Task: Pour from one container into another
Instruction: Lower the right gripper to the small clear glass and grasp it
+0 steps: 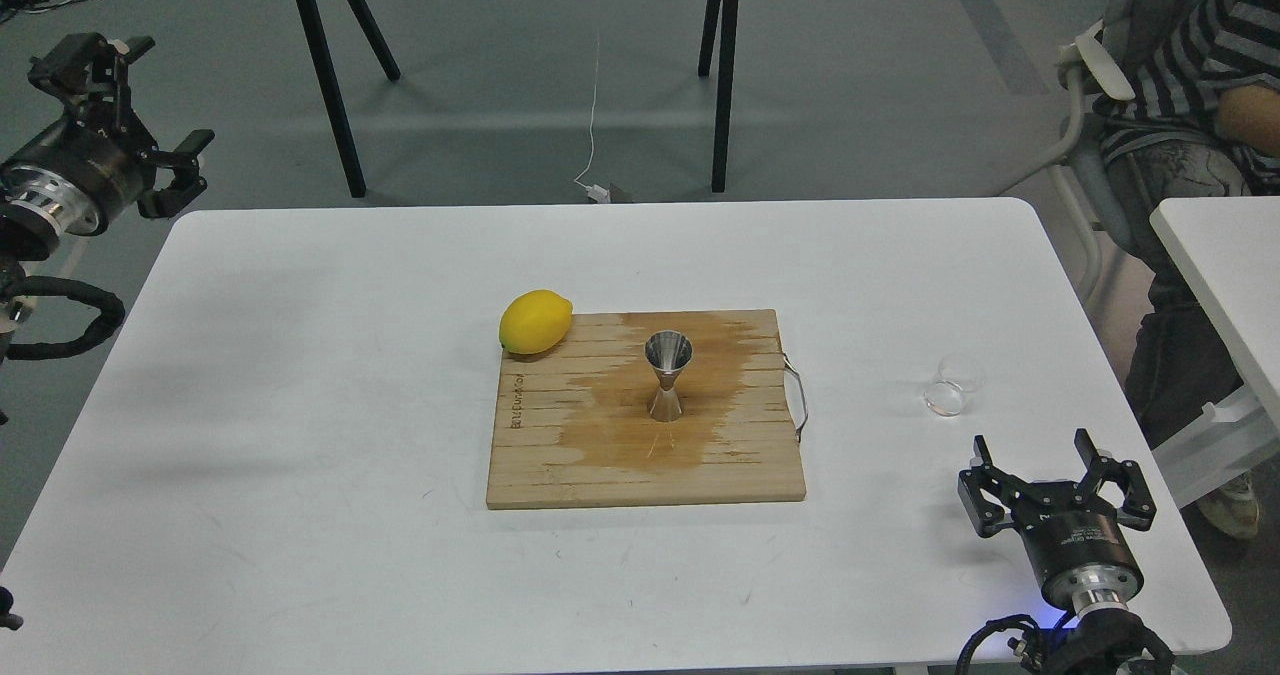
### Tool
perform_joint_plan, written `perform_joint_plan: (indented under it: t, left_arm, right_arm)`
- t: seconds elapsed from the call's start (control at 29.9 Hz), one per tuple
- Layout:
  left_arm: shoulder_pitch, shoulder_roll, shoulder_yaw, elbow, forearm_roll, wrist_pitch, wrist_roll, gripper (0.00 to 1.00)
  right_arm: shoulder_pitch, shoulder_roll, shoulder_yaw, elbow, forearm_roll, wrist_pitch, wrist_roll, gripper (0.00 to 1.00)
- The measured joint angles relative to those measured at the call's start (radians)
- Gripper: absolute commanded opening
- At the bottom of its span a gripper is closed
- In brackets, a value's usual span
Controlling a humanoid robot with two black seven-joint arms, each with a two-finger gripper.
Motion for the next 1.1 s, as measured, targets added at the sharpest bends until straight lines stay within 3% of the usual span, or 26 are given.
perform_joint_plan:
  t: [0.23,0.4,0.64,1.1]
  left_arm:
    - [0.0,0.001,0.001,0.0,0.0,0.0,0.002,0.99]
    - [0.0,0.003,0.0,0.0,0.0,0.0,0.003,0.99]
    - [0.0,0.006,-0.002,0.0,0.0,0.0,0.003,0.99]
    - [-0.003,0.007,-0.002,-0.002,0.0,0.0,0.003,0.99]
  right_arm:
    - [0.103,0.035,0.001,-0.008,-0.005,-0.183,0.003,0.99]
    - [0.178,0.04,-0.007,-0.054,-0.011,-0.24,0.003,0.99]
    - [0.284,0.046,-0.018,-0.241,-0.012,-0.197,0.003,0.99]
    - [0.387,0.069,-0.063,-0.406,-0.012,-0.135,-0.001,0.94]
